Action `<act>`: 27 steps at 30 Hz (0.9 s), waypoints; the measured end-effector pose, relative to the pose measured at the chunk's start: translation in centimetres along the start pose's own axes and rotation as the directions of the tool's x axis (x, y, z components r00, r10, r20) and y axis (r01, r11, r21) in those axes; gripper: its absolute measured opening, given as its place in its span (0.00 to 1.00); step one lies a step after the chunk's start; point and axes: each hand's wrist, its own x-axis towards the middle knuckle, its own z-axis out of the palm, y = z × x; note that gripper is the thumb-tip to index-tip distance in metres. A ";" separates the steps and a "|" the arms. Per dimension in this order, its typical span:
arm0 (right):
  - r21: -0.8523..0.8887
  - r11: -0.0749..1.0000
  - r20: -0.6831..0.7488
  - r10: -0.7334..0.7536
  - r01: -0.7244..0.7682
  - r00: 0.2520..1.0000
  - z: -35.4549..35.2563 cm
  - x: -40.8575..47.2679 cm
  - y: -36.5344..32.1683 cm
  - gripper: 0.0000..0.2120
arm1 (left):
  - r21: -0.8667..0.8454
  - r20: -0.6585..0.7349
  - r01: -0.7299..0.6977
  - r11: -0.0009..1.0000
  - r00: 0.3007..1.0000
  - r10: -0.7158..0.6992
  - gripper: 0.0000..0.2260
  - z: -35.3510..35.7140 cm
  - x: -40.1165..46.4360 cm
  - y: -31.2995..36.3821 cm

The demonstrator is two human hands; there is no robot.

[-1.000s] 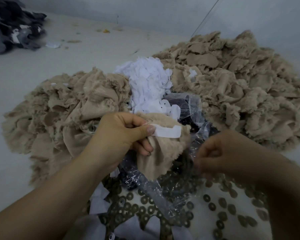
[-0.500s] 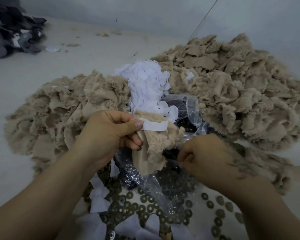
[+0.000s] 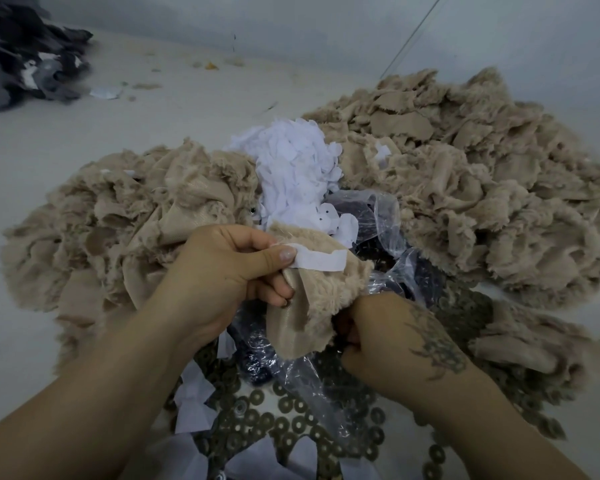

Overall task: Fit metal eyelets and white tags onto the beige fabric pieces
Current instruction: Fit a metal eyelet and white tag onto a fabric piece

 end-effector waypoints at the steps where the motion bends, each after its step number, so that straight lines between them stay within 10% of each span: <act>1: 0.005 1.000 0.019 0.005 -0.005 1.000 -0.7 -0.1 -0.2 0.05 | 0.001 0.004 0.001 1.000 1.000 -0.001 0.05 0.0 0.0 0.0; 6: 0.239 0.971 0.038 -0.008 -0.001 0.999 -1.9 0.0 -0.6 0.15 | -0.013 0.021 0.008 1.000 1.000 -0.008 0.06 0.3 -0.1 -0.1; 27: -0.038 0.954 0.054 -0.297 0.299 0.953 0.3 -0.6 -2.3 0.12 | -0.022 -0.018 0.001 1.000 1.000 -0.002 0.06 0.1 0.1 0.0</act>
